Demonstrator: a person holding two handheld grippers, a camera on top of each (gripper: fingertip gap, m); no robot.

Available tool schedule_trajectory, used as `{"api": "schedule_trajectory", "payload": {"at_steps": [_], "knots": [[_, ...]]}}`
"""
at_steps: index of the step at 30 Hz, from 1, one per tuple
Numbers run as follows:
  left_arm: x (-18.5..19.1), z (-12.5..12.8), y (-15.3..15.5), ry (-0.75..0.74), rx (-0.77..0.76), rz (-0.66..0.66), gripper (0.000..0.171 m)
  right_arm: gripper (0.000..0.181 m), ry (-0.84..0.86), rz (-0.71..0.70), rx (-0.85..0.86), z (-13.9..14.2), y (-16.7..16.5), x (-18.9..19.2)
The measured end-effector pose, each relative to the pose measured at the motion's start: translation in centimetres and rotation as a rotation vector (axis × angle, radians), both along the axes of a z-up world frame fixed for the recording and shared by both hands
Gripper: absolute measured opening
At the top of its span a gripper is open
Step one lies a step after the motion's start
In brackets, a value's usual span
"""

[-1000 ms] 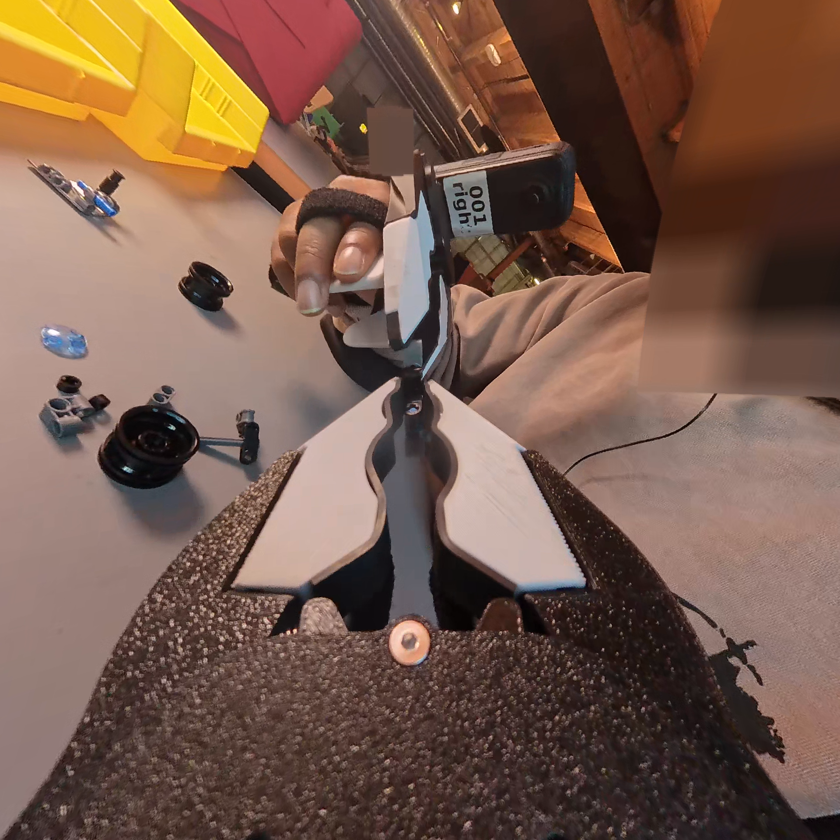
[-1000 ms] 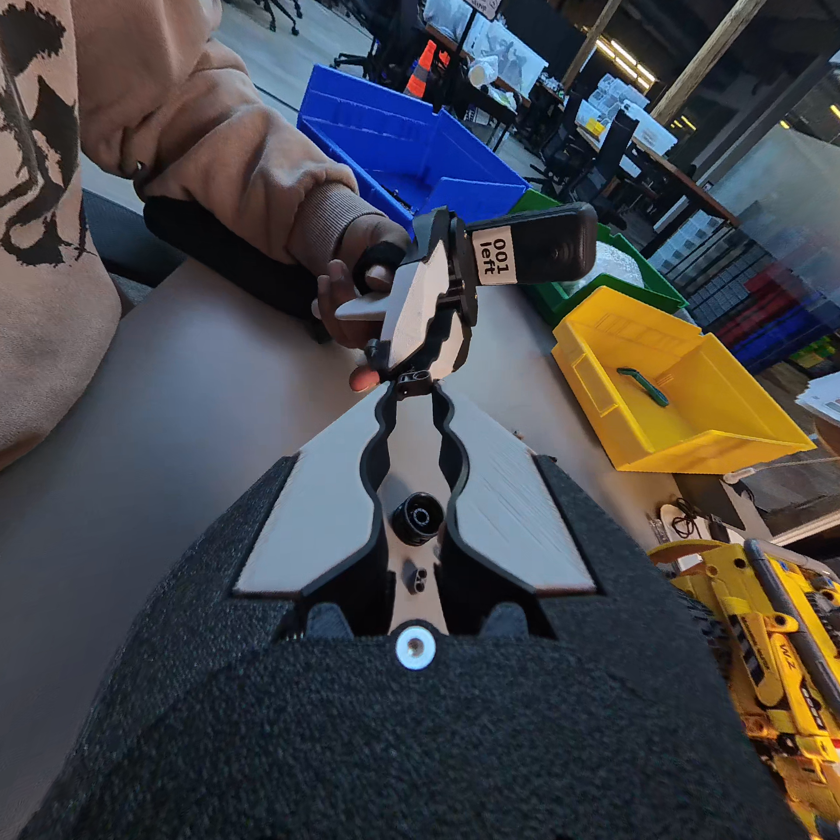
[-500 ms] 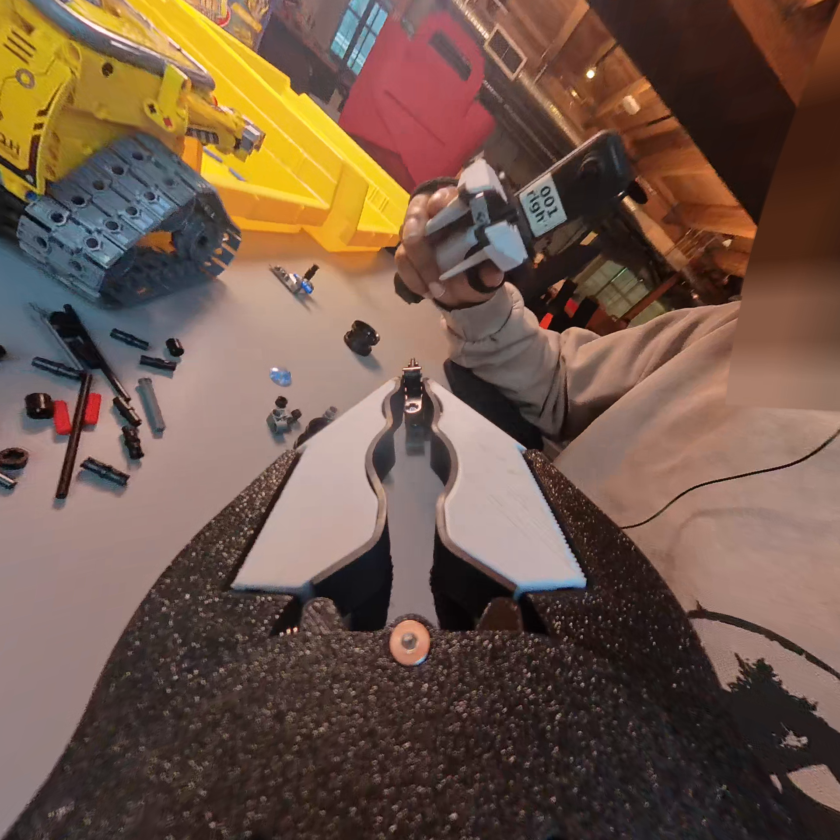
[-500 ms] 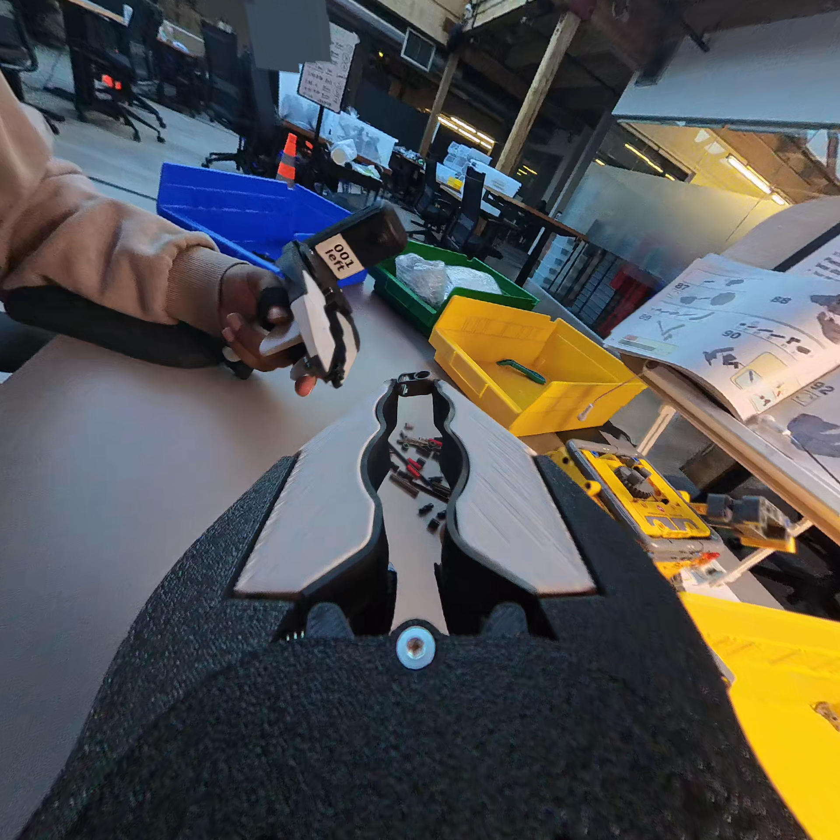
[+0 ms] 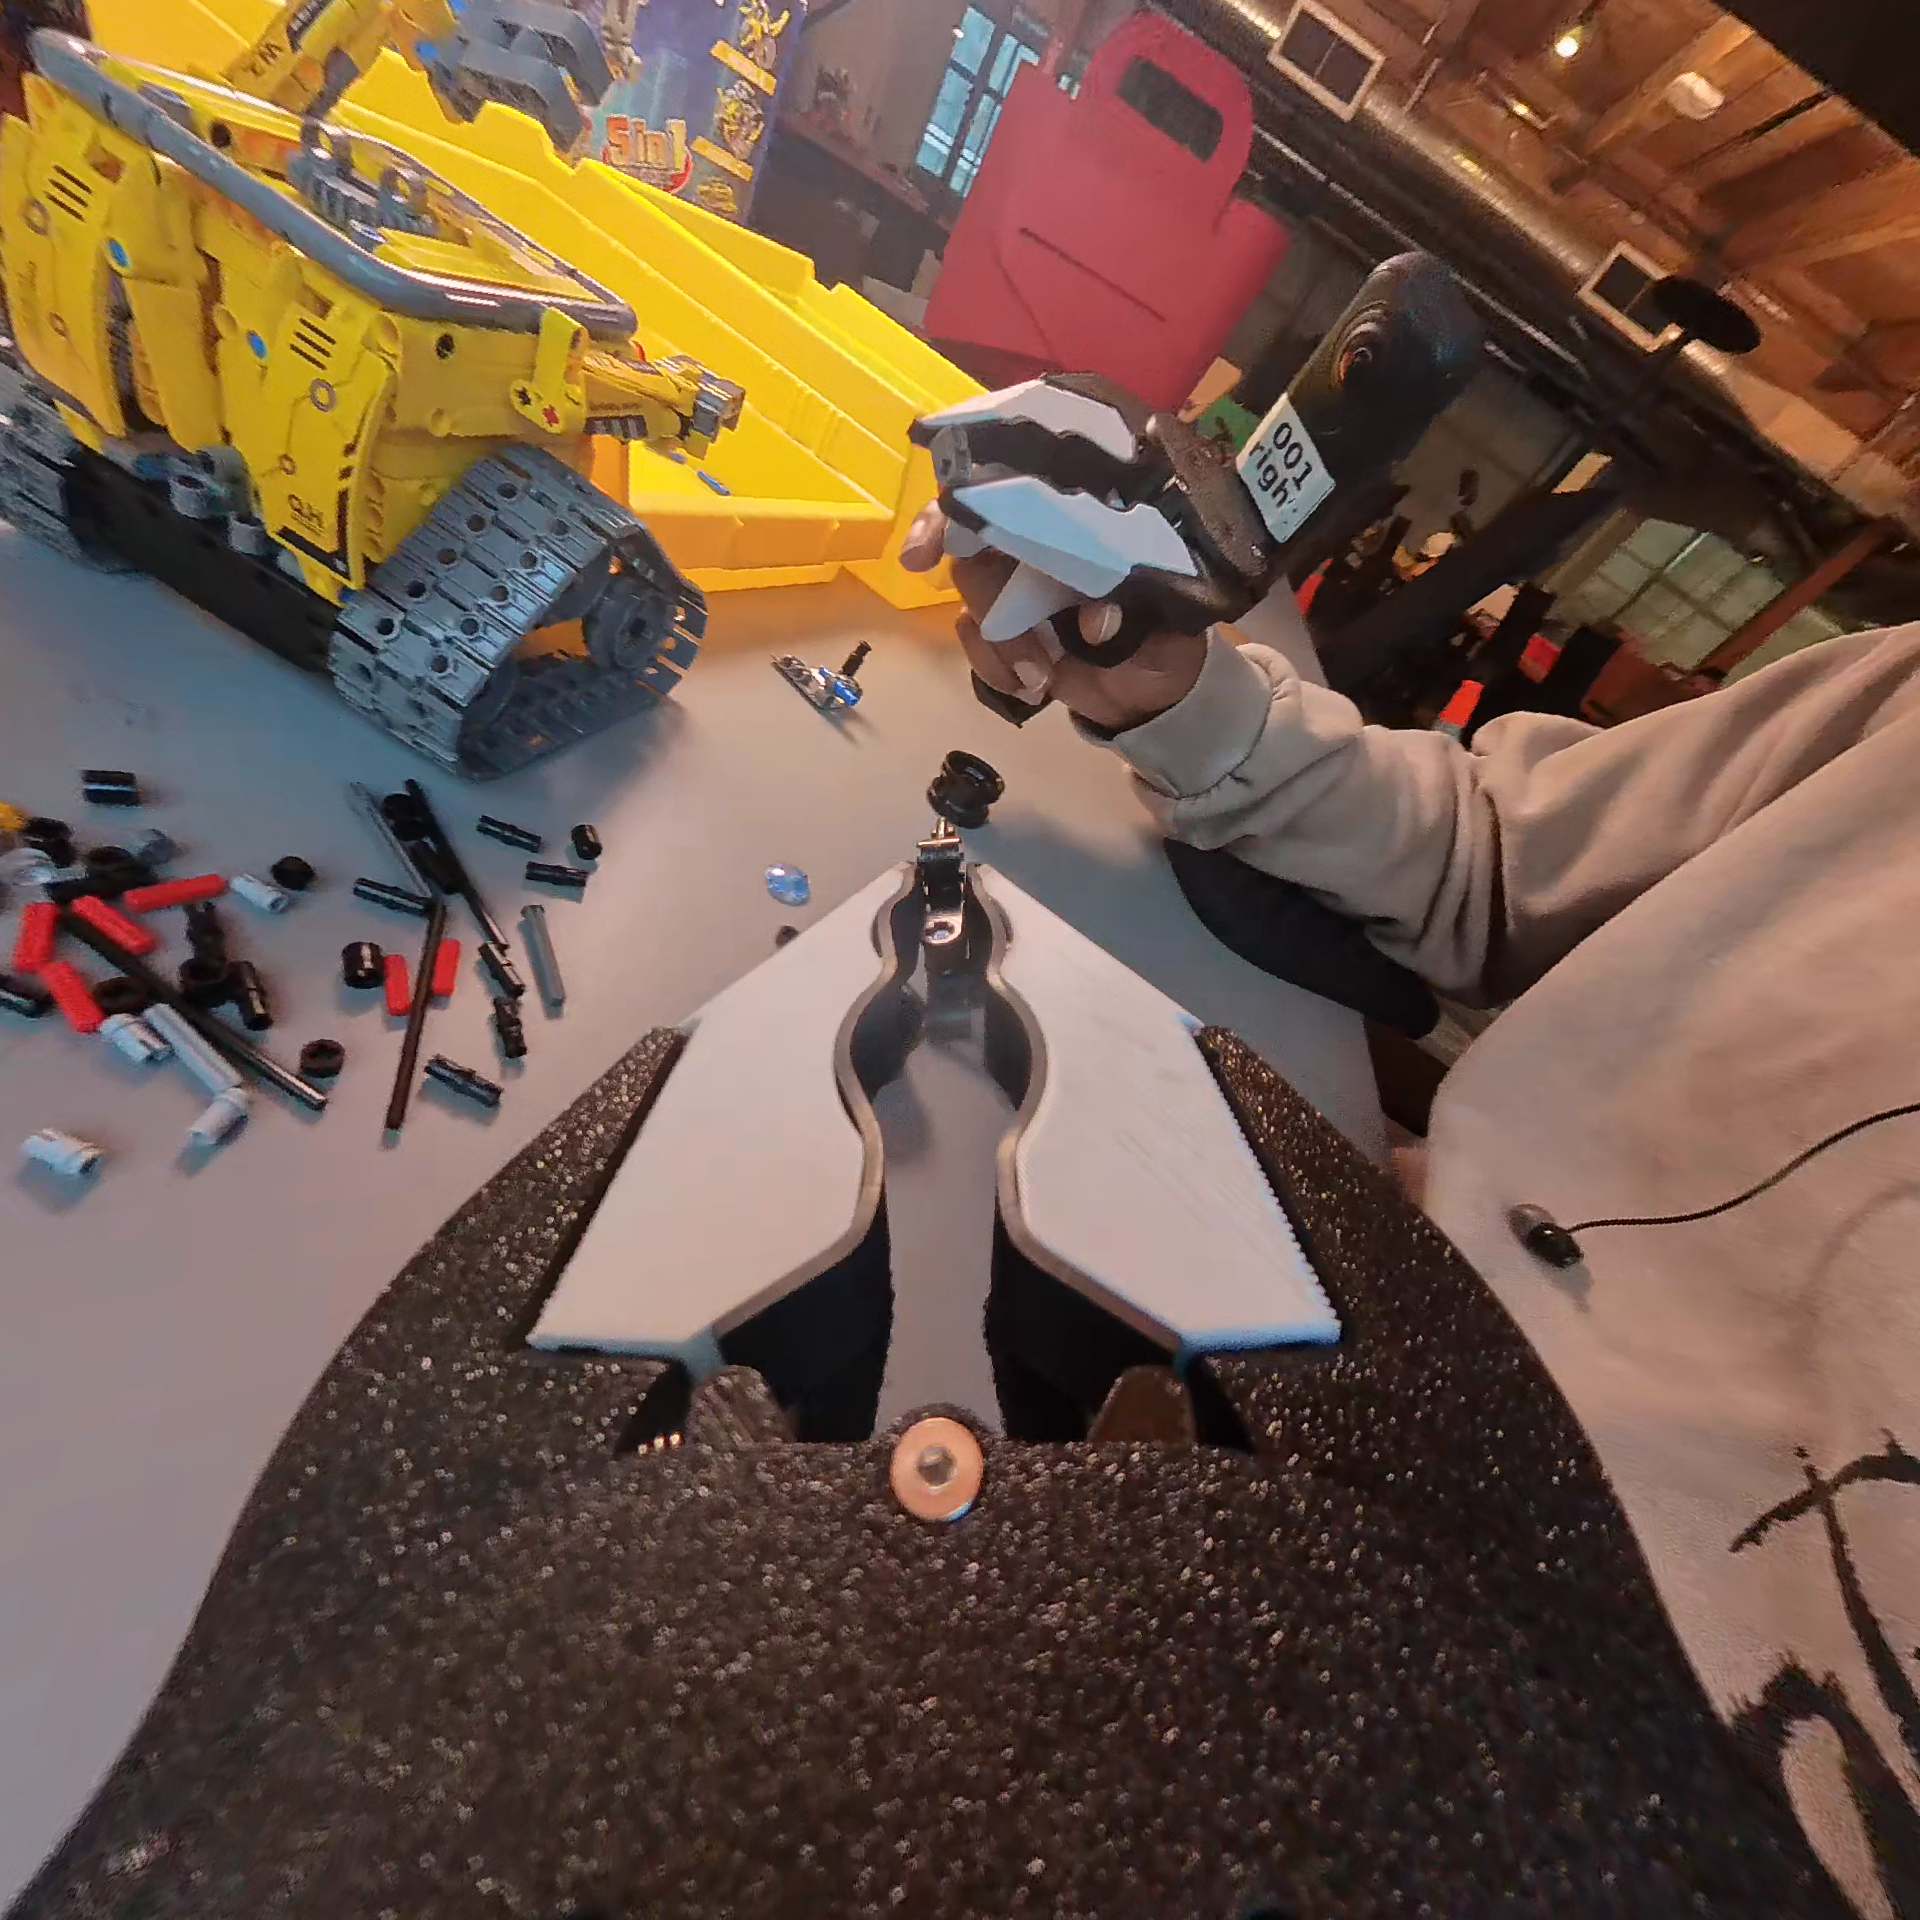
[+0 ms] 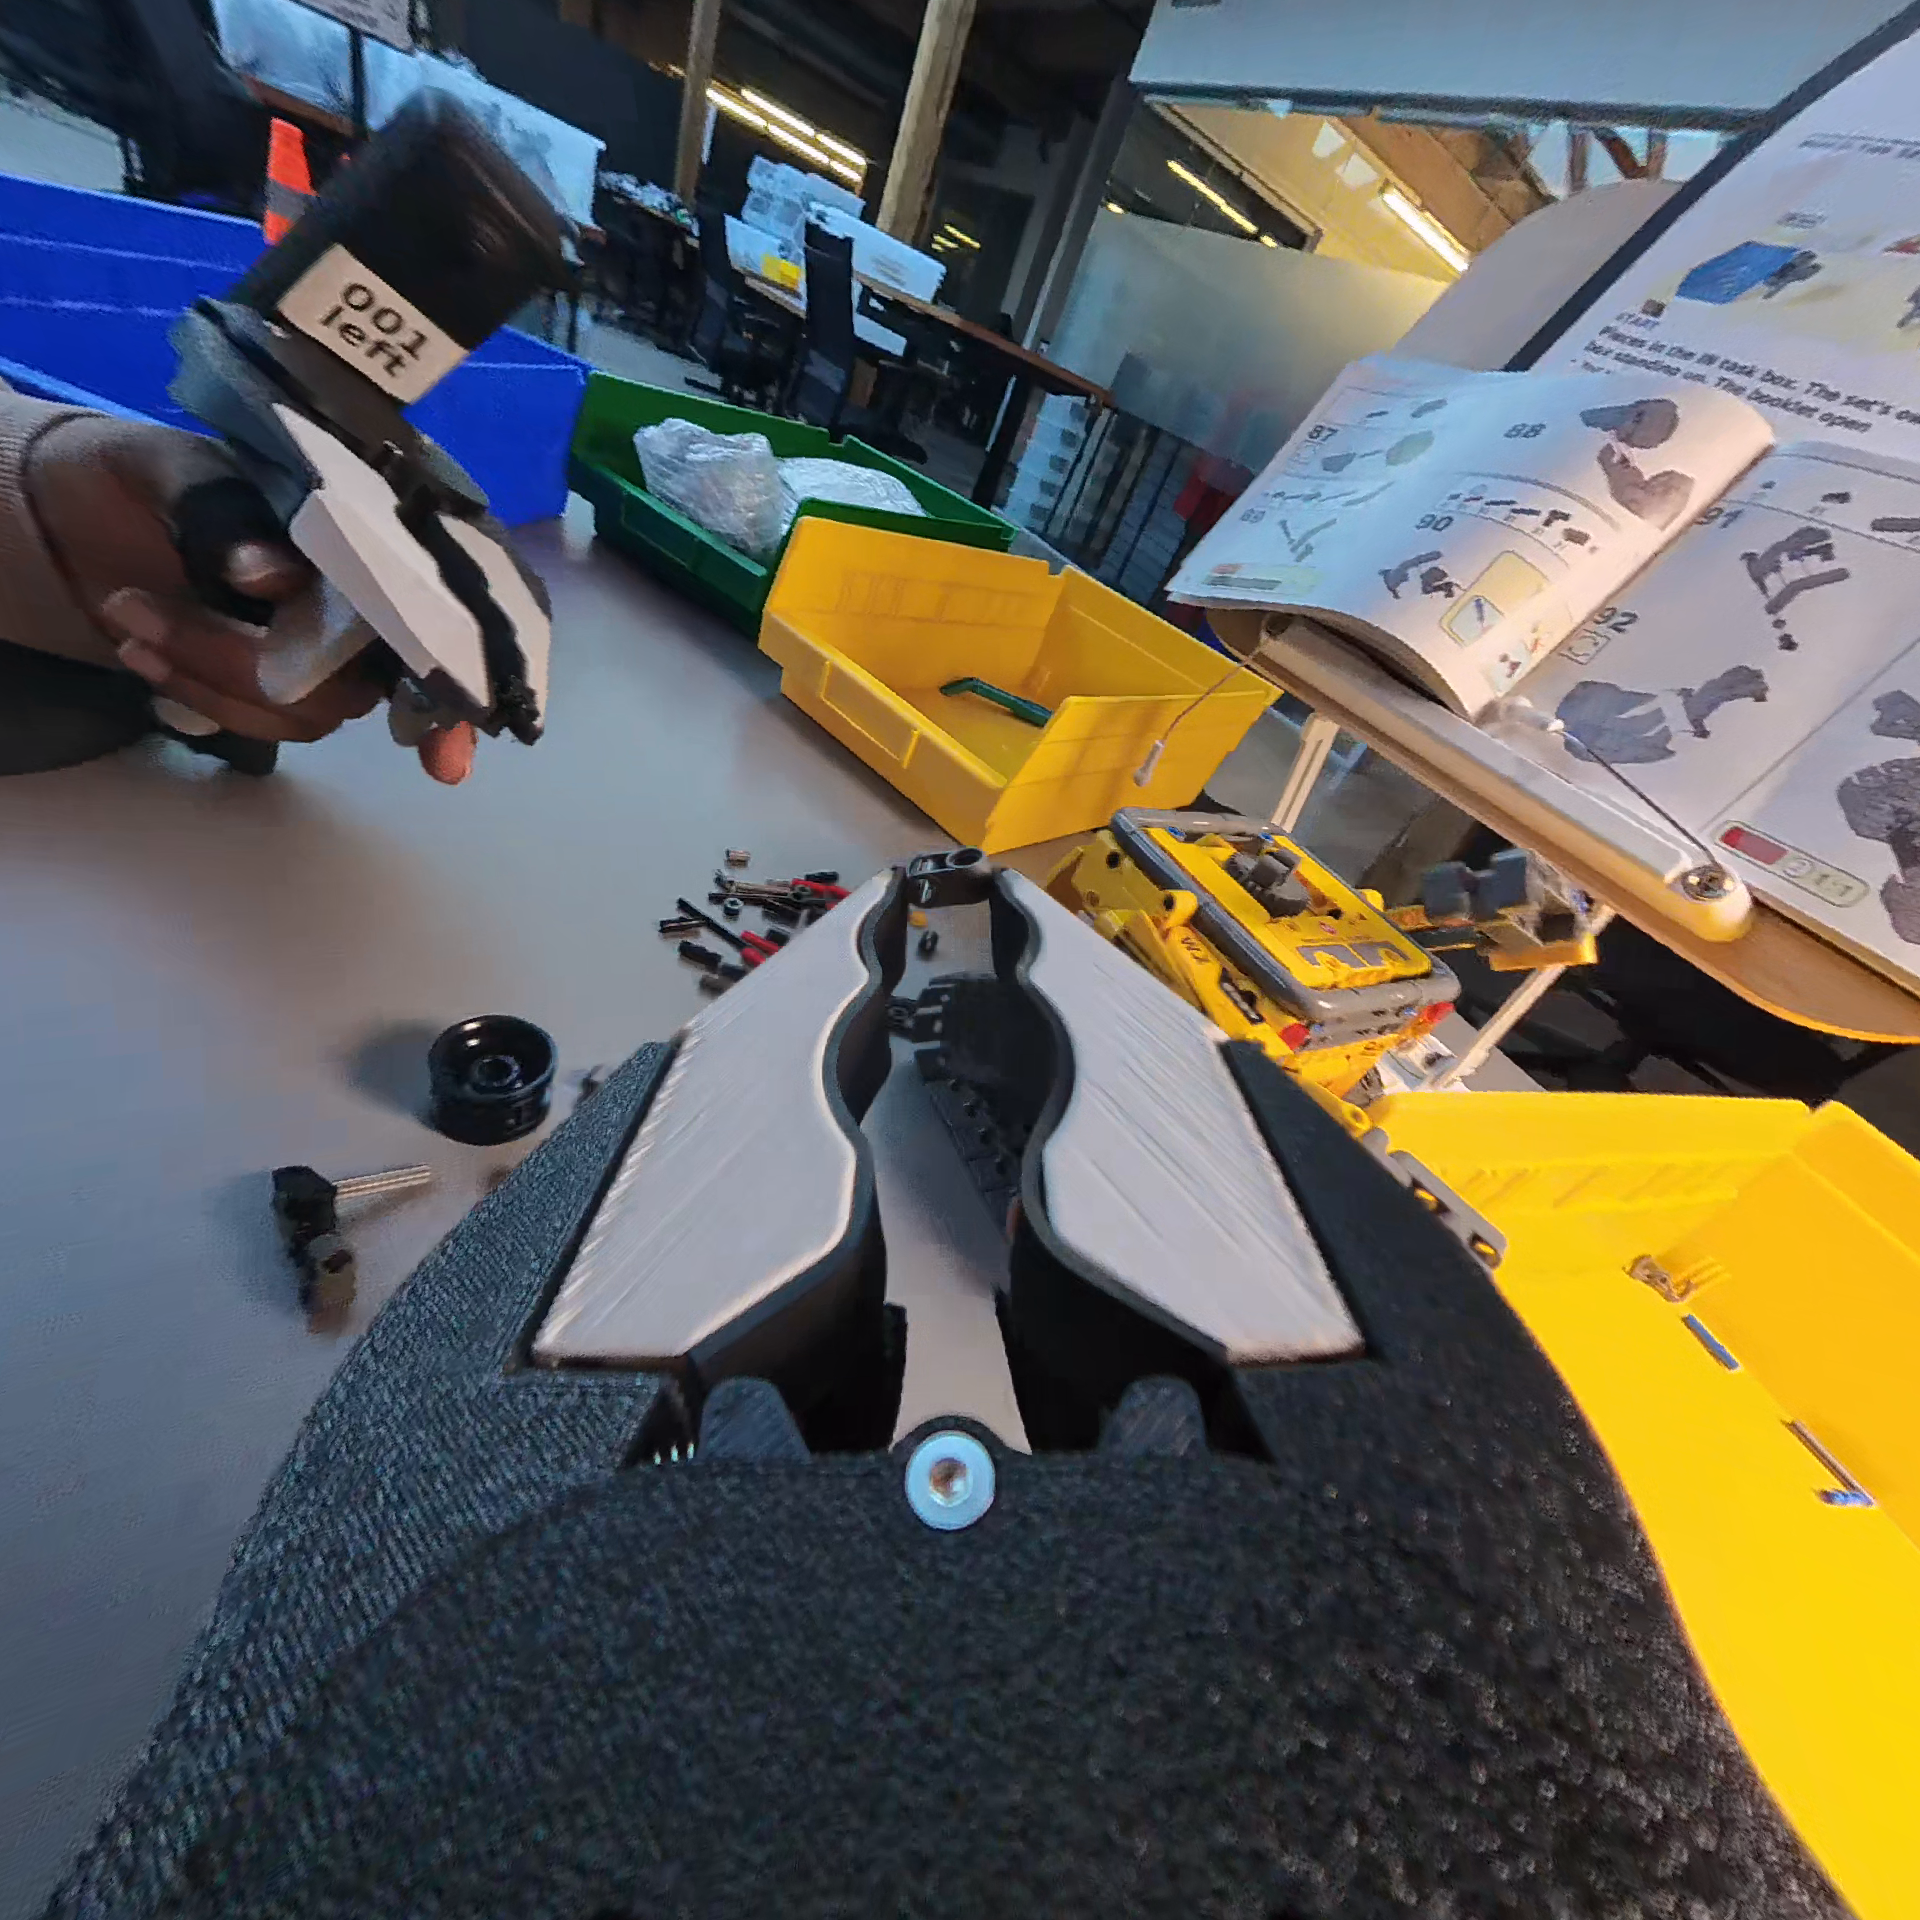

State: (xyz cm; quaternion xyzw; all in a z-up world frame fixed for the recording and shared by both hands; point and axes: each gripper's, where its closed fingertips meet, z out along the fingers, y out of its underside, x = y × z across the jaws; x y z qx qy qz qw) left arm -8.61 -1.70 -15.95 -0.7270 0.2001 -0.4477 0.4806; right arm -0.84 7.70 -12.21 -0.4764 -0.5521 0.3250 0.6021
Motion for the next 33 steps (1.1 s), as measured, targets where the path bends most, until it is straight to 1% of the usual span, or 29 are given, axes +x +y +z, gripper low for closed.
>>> {"api": "schedule_trajectory", "payload": {"at_steps": [5, 7, 9, 10, 11, 12, 14, 17, 18, 22, 24, 25, 27, 29, 30, 32, 33], "knots": [[-0.7, -0.5, 0.7, 0.071, 0.036, 0.058, 0.008, 0.013, 0.152, -0.18, 0.005, 2.7, 3.9, 2.9], [-0.8, -0.6, 0.8, 0.083, 0.036, 0.066, 0.008, 0.014, 0.21, -0.306, -0.008, 3.6, 6.3, 4.8], [-0.9, -0.8, 1.0, 0.1, 0.039, 0.078, 0.008, 0.014, 0.233, -0.469, -0.034, 3.8, 9.2, 7.2], [-0.9, -0.9, 1.0, 0.108, 0.039, 0.08, 0.008, 0.014, 0.215, -0.544, -0.059, 3.3, 10.7, 8.2], [-0.9, -1.0, 1.0, 0.114, 0.037, 0.082, 0.008, 0.014, 0.167, -0.61, -0.107, 2.3, 12.1, 9.0], [-0.9, -1.1, 1.1, 0.12, 0.035, 0.082, 0.008, 0.014, 0.092, -0.654, -0.175, 0.6, 13.3, 9.5], [-0.7, -1.3, 1.1, 0.135, 0.033, 0.083, 0.008, 0.014, -0.002, -0.678, -0.269, -2.1, 14.7, 9.7], [-0.7, -1.5, 1.0, 0.162, 0.038, 0.083, 0.008, 0.014, -0.107, -0.756, -0.279, -4.4, 16.3, 10.3], [-0.7, -1.6, 1.0, 0.176, 0.041, 0.089, 0.008, 0.014, -0.131, -0.771, -0.284, -4.8, 16.7, 10.3], [-1.2, -1.9, 1.2, 0.214, 0.052, 0.111, 0.008, 0.014, -0.145, -0.808, -0.288, -4.6, 17.0, 10.4], [-1.4, -1.9, 1.3, 0.222, 0.054, 0.123, 0.008, 0.014, -0.116, -0.807, -0.264, -3.6, 16.6, 10.6], [-1.5, -1.9, 1.3, 0.224, 0.054, 0.128, 0.008, 0.014, -0.088, -0.815, -0.237, -2.6, 16.4, 11.0], [-1.7, -1.9, 1.4, 0.222, 0.053, 0.136, 0.008, 0.014, -0.015, -0.851, -0.175, 0.4, 16.4, 12.8], [-1.8, -1.9, 1.5, 0.219, 0.048, 0.141, 0.008, 0.014, 0.084, -0.909, -0.142, 3.7, 17.0, 16.1], [-1.8, -2.0, 1.6, 0.219, 0.044, 0.143, 0.008, 0.014, 0.125, -0.944, -0.146, 4.9, 17.6, 18.2], [-1.9, -2.1, 1.7, 0.218, 0.04, 0.147, 0.008, 0.014, 0.206, -1.021, -0.171, 6.4, 19.1, 23.1], [-1.9, -2.1, 1.7, 0.217, 0.039, 0.148, 0.008, 0.014, 0.225, -1.057, -0.184, 6.5, 19.9, 25.5]]}}
